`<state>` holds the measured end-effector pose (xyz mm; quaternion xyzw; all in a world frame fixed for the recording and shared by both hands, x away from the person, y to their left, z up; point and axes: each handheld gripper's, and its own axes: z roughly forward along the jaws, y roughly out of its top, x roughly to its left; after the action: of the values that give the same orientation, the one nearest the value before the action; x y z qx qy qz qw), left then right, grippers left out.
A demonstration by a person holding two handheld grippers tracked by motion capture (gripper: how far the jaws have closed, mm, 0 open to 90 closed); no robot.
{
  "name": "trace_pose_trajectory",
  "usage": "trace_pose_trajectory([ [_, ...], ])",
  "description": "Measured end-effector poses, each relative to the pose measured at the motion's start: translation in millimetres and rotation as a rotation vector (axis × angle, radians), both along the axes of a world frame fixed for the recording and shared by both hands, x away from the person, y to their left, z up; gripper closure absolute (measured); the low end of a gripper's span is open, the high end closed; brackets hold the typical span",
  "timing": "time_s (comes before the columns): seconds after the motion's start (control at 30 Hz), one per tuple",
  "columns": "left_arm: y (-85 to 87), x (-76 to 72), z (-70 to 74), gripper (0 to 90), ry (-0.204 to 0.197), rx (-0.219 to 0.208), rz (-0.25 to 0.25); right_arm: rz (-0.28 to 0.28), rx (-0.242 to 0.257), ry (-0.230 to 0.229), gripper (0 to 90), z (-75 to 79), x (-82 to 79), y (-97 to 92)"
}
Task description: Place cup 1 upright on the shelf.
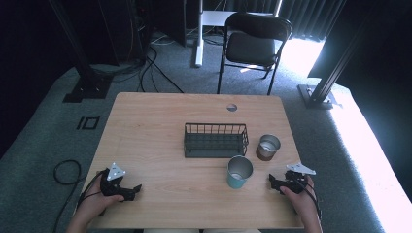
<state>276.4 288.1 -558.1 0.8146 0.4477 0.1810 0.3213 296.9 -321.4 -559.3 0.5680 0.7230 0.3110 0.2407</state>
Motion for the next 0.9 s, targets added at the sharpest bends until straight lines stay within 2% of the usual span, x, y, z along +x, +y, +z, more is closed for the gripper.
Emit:
trace_pose_trajectory([
  [0.23,-0.2,-0.1,0.0,0.6,-0.001,-0.002,-0.008,0.001,-0.001,0.0,11.1,0.0,0.1,0.0],
  [0.47,-4.2,-0.4,0.1,0.6,-0.003,0.0,-0.057,0.009,-0.001,-0.001,11.1,-0.1,0.8,-1.0],
  [0.57,-11.3,0.3,1.5,0.6,-0.018,0.018,-0.089,0.01,0.0,0.0,11.1,0.0,0.9,-1.0],
  [0.73,-23.3,3.6,4.4,0.7,-0.02,0.009,-0.127,0.012,0.0,0.0,11.1,-0.1,1.1,-1.2],
  [0.83,-38.6,8.7,7.4,0.7,-0.033,0.033,-0.173,0.012,0.0,0.0,11.1,-0.1,1.1,-1.1],
  [0.9,-46.0,11.3,9.2,0.7,-0.036,0.029,-0.192,0.012,0.0,0.0,11.1,-0.1,1.1,-1.2],
])
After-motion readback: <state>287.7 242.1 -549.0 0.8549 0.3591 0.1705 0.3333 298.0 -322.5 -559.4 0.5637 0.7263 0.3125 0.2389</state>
